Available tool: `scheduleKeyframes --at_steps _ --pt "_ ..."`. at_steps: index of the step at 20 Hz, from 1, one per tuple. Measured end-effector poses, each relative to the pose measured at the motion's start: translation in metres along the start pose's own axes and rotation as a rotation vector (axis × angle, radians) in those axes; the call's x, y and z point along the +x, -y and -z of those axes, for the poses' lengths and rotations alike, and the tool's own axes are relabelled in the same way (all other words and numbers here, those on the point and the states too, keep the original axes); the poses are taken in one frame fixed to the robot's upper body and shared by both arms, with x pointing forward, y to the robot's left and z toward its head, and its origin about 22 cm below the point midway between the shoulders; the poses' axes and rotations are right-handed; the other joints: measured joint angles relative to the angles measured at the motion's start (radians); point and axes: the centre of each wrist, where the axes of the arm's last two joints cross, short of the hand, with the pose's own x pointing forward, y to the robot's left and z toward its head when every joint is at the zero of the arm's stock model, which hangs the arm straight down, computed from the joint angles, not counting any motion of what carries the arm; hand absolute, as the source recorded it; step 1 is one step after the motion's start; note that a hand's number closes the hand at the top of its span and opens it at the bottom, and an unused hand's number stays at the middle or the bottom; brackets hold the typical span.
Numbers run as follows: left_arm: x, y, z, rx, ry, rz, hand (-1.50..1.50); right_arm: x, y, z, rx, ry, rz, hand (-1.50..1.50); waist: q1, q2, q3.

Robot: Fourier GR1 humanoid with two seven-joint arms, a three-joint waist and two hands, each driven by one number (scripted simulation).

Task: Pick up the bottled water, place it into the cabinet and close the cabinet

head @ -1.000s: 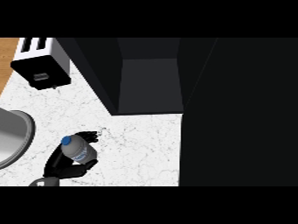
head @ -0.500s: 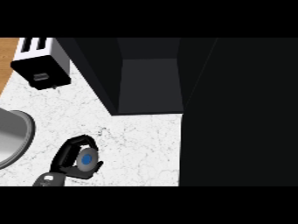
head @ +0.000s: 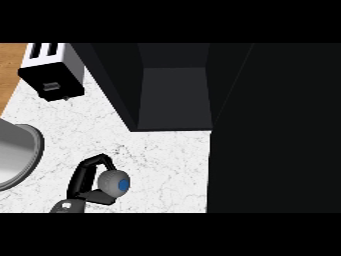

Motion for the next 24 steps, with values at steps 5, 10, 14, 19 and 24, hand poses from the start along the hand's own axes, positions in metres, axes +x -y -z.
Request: scheduleKeyframes --at_steps 5,10,14,19,24 --pt "0.003 0.03 0.011 0.017 0.021 -0.047 1.5 0.0 0.002 -0.002 0.007 -0.015 -0.012 -1.5 0.002 -0.001 -0.001" --pt "0.019 0.054 0.042 -0.005 0.04 -0.1 1.5 0.0 0.003 -0.002 0.011 -0.006 -0.026 -1.5 0.001 -0.002 -0.001" --pt "0.04 0.072 0.063 0.004 0.054 -0.121 1.5 0.0 0.006 -0.003 0.01 -0.006 -0.045 -1.5 0.003 -0.003 -0.001" --pt "0.07 0.102 0.09 0.002 0.04 -0.11 1.5 0.001 0.006 -0.007 0.0 -0.004 -0.044 -1.5 -0.006 -0.003 -0.001" --pt "0.104 0.128 0.124 0.014 0.024 -0.106 1.5 0.002 0.009 -0.008 0.004 -0.002 -0.055 -1.5 -0.012 0.001 -0.001"
